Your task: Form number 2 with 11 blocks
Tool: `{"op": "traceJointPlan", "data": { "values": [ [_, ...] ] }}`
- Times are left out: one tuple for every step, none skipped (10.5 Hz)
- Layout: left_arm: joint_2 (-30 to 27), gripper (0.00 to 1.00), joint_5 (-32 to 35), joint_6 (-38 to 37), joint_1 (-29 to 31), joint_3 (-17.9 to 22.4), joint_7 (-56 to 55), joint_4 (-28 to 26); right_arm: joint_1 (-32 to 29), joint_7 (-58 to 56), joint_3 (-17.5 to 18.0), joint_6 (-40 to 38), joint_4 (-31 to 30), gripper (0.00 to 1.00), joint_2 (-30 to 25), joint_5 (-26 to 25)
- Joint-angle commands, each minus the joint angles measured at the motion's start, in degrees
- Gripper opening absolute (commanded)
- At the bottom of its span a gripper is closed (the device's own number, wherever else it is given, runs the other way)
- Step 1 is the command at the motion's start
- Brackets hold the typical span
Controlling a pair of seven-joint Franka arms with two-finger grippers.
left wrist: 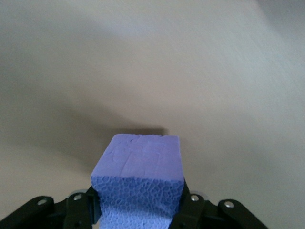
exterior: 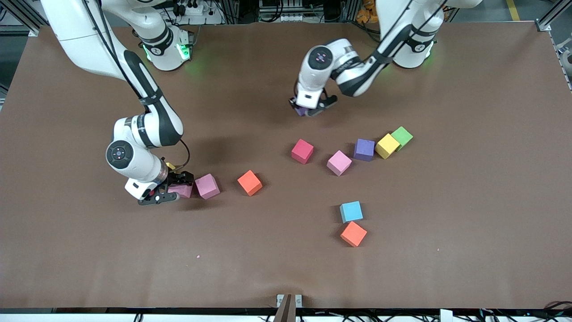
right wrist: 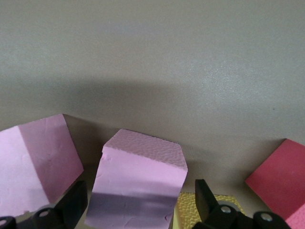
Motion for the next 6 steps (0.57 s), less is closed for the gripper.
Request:
{"op": "traceJointPlan", "data": {
  "values": [
    [1.9, 0.17, 5.4, -3.6, -4.2, 0.5, 3.0, 4.3, 0.9, 4.3, 0.0, 0.4, 0.7, 1.00, 0.9, 0.3],
    [2.8, 0.17, 8.2, -4.8, -4.4, 0.5, 3.8, 5.0, 0.9, 6.6, 0.0, 0.3, 0.8, 1.00, 1.2, 0.3],
    [4.0, 0.16, 9.8, -5.3, -4.4, 0.5, 5.4, 5.6, 0.8, 9.1, 0.0, 0.2, 1.0, 1.00, 1.4, 0.3],
    [5.4, 0.16, 10.5, -5.4, -4.9, 0.5, 7.9, 6.0, 0.6, 11.3, 0.0, 0.1, 1.1, 1.00, 1.7, 0.3],
    [6.2, 0.16, 10.5, -5.7, -5.3, 0.5, 11.2, 6.5, 0.4, 12.9, 0.0, -0.2, 1.3, 1.00, 1.8, 0.4],
    [6.6, 0.17, 10.5, -6.0, -5.3, 0.5, 13.0, 7.0, -0.1, 15.0, 0.0, -0.6, 2.0, 1.00, 1.8, 0.6]
  ]
}}
